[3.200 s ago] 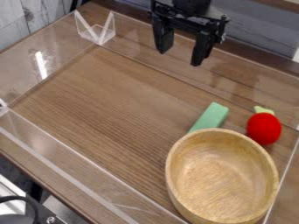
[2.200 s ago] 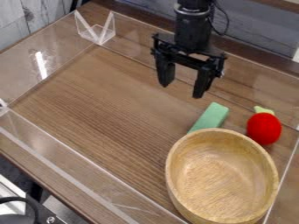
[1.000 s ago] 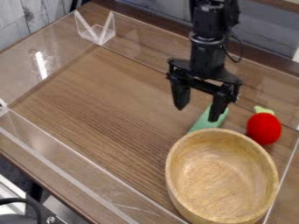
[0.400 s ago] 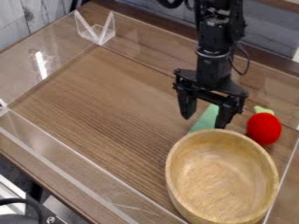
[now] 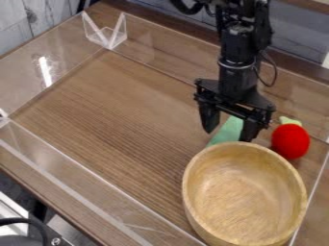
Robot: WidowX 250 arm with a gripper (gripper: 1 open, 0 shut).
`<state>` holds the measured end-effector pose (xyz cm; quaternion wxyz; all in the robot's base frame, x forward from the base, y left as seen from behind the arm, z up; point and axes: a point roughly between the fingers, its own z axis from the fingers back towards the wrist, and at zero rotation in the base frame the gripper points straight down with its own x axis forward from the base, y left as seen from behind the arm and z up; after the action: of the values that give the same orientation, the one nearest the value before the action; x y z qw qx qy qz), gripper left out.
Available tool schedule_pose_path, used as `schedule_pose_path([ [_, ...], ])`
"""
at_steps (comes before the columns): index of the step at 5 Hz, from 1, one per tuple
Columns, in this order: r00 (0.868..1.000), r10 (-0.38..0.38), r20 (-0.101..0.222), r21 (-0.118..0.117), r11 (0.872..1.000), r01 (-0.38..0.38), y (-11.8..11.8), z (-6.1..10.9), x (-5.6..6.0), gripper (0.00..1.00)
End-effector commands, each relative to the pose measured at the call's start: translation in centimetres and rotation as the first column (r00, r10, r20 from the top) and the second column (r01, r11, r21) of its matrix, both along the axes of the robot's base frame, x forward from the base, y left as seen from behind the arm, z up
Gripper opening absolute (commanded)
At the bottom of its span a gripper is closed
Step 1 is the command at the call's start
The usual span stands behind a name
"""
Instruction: Put the green block into the wooden bowl
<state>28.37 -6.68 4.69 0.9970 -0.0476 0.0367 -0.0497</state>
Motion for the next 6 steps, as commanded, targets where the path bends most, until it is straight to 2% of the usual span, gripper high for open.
schedule_pose_path([
  [1,0.999,-0.014,0.037,-0.005,1.0,0.014,-0.4,0.6,0.4,1.0],
  [4,0.997,-0.027,0.068,-0.005,1.0,0.027,-0.4,-0.1,0.8,1.0],
  [6,0.998,-0.023,0.056,0.012,1.0,0.022,0.3,-1.2,1.0,1.0],
])
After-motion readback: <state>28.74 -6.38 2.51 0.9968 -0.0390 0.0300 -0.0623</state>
